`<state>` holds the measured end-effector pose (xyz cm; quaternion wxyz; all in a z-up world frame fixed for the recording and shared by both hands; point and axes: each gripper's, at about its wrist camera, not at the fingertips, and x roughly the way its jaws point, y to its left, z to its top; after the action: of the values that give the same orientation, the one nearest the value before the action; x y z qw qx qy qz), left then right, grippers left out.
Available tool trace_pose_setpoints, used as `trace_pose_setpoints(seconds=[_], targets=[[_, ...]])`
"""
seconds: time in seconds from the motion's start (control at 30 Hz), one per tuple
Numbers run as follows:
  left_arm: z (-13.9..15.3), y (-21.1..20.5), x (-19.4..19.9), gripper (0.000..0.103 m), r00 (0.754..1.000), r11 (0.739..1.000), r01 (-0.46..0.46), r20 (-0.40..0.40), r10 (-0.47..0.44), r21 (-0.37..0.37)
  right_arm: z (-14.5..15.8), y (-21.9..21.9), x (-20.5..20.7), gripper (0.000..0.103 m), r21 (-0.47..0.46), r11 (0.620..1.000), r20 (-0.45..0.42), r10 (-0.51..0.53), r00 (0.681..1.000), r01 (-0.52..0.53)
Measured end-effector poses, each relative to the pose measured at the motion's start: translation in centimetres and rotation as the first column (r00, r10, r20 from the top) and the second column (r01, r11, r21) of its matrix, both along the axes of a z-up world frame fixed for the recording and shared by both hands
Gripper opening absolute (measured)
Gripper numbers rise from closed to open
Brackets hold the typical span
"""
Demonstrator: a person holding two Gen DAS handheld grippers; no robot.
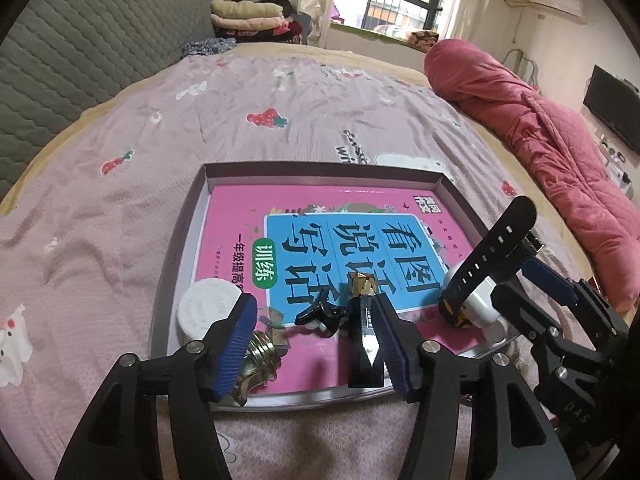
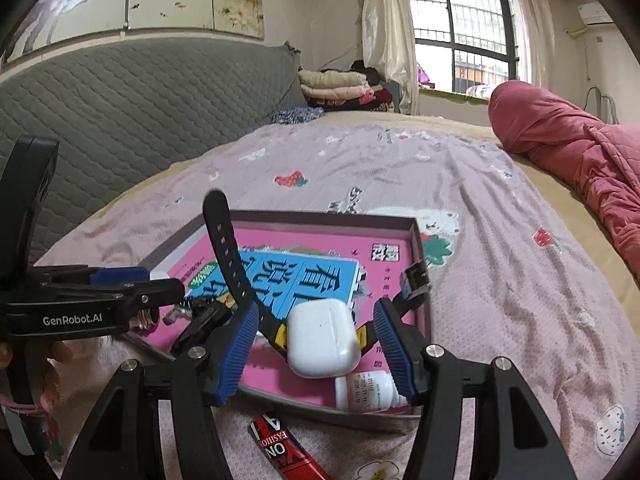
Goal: Organize rigid objects
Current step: 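Lower the earbud case into the tray with the right tool while the left tool lowers the earring, then open both tools and withdraw them from the tray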
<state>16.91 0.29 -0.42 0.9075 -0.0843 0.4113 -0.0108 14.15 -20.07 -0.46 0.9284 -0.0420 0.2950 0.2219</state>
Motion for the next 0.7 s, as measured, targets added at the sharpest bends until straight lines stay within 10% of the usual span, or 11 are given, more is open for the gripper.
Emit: trace_pose_setpoints(seconds=[0.7], targets=[[2.5, 0.2, -4.6, 0.077, 0.999, 0.995, -0.029, 0.035, 0.026, 0.092, 1.8, -0.2, -4.2, 0.06, -0.025, 0.992, 0.063, -0.125, 0.99, 0.127]])
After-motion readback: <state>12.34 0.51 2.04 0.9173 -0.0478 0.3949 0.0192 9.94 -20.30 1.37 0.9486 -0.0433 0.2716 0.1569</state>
